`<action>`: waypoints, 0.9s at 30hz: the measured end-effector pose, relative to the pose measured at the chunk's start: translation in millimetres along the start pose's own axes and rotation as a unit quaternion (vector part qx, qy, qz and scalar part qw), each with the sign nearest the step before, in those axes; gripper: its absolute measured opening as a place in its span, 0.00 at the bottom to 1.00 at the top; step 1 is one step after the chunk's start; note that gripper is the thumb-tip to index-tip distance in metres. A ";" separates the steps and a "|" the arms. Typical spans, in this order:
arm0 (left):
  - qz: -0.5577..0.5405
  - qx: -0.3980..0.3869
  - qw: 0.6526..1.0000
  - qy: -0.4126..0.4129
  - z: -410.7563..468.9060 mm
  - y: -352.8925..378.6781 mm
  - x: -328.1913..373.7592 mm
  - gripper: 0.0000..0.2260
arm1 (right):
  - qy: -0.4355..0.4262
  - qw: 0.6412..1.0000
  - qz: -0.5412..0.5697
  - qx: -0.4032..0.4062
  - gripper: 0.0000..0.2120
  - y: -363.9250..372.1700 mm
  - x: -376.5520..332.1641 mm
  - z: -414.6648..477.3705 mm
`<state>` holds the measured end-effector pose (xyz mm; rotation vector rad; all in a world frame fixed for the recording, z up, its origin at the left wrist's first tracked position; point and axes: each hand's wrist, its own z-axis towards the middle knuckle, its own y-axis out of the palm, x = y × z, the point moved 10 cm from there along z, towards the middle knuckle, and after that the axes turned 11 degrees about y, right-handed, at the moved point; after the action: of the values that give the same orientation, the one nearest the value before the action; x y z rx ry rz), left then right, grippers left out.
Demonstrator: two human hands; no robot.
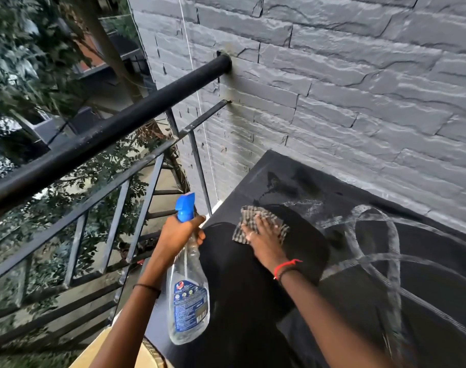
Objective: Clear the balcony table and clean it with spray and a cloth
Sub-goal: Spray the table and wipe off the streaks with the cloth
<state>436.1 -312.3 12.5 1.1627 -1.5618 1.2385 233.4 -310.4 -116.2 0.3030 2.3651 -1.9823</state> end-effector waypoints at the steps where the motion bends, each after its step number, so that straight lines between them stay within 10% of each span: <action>1: -0.004 0.000 1.000 0.002 1.5 0.5 1.8 0.06 | -0.019 1.000 0.007 -0.006 0.29 1.1 -15.9 -11.8; 9: -0.029 -0.003 1.000 0.011 19.6 -0.1 5.5 0.05 | -0.086 0.995 -0.007 0.048 0.34 30.2 7.8 -101.8; 16: -0.008 -0.007 0.999 0.033 30.9 -15.5 4.2 0.07 | 0.094 0.995 0.009 0.042 0.27 -15.3 102.6 -22.1; 27: 0.026 0.013 0.999 0.030 44.0 -35.6 15.4 0.05 | -0.094 0.995 -0.002 -0.022 0.33 -4.4 -94.8 17.0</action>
<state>464.5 -361.5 27.1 1.0977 -1.5457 1.3198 324.0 -339.4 -100.3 0.1054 2.2896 -1.8660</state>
